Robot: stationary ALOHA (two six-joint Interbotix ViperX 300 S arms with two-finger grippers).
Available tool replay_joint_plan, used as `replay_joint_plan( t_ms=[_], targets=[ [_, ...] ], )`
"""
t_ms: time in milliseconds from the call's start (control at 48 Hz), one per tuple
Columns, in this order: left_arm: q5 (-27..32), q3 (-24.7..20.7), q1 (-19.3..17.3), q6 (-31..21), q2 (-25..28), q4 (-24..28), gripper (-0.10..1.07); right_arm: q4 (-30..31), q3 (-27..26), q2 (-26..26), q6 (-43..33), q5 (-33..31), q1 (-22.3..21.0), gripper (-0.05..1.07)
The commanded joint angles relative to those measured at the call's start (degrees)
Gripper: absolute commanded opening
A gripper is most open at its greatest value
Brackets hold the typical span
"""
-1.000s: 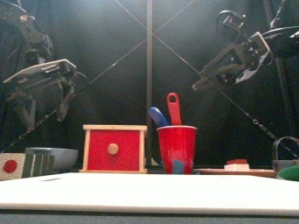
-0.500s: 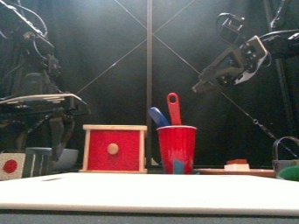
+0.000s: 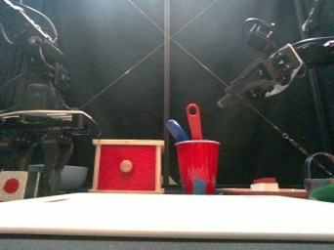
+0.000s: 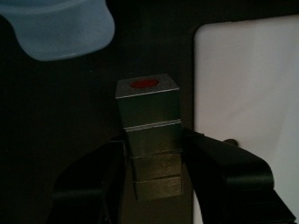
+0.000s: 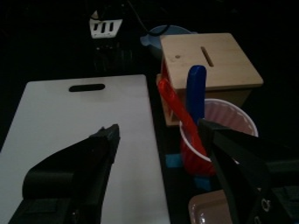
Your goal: Grab sushi roll
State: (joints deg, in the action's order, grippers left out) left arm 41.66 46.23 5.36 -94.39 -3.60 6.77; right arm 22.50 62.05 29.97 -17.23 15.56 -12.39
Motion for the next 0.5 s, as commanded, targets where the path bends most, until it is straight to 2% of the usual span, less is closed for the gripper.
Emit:
replay_joint_plan(
  t_ms=[0,125,333,479],
  targets=[
    [0.88,-3.34,0.09,-0.18,-2.20,-0.88,0.77,0.00,-0.53,0.97,0.00,0.18,-0.09,1.00],
    [2.46,-10.72,0.97,-0.62,-0.26,-2.29,0.76,0.00,-0.53,1.49,0.62,0.18,-0.18,1.00],
    [5.45,-26.19,2.72,-0.18,12.48,-1.85,0.76,0.26,-0.35,1.93,0.09,-0.53,-0.26,1.00],
    [5.62,-31.73,3.52,-0.88,17.40,-2.20,0.76,0.26,-0.18,2.46,0.09,-1.93,-0.26,1.00]
  ],
)
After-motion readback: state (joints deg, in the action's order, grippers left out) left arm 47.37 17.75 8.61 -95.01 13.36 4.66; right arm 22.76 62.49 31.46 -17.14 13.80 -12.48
